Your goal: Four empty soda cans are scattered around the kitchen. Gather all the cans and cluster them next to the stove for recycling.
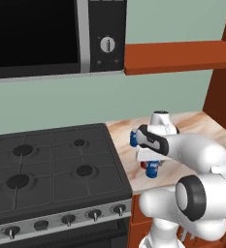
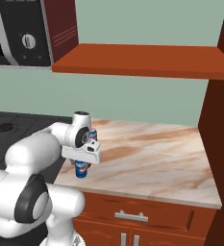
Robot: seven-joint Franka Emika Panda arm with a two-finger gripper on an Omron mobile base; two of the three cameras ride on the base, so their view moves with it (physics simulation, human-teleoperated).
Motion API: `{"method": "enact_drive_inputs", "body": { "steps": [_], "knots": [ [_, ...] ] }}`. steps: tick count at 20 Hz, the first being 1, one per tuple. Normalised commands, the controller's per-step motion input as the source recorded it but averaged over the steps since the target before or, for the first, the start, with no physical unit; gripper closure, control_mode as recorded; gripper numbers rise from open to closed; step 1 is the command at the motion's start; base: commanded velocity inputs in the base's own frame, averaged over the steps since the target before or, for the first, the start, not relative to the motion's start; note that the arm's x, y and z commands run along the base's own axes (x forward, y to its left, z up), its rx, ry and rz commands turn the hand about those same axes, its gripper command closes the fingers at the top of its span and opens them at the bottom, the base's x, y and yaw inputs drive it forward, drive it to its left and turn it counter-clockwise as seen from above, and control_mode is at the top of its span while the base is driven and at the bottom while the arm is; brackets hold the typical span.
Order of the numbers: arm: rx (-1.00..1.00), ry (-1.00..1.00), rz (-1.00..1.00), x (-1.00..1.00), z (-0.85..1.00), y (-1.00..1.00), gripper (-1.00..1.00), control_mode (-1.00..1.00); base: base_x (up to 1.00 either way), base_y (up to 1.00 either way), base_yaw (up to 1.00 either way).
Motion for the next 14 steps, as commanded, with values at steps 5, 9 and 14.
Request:
{"method": "enact_drive_inputs", "body": {
  "steps": [5, 9, 14],
  "knots": [
    [0.0, 0.02, 0.0, 0.0, -0.22, 0.0, -1.0, -1.0, 0.0, 0.0, 0.0],
    [0.0, 0.0, 0.0, 0.0, -0.2, 0.0, -1.0, -1.0, 0.0, 0.0, 0.0],
    [0.0, 0.0, 0.0, 0.0, -0.02, 0.0, -1.0, -1.0, 0.0, 0.0, 0.0]
  ]
}}
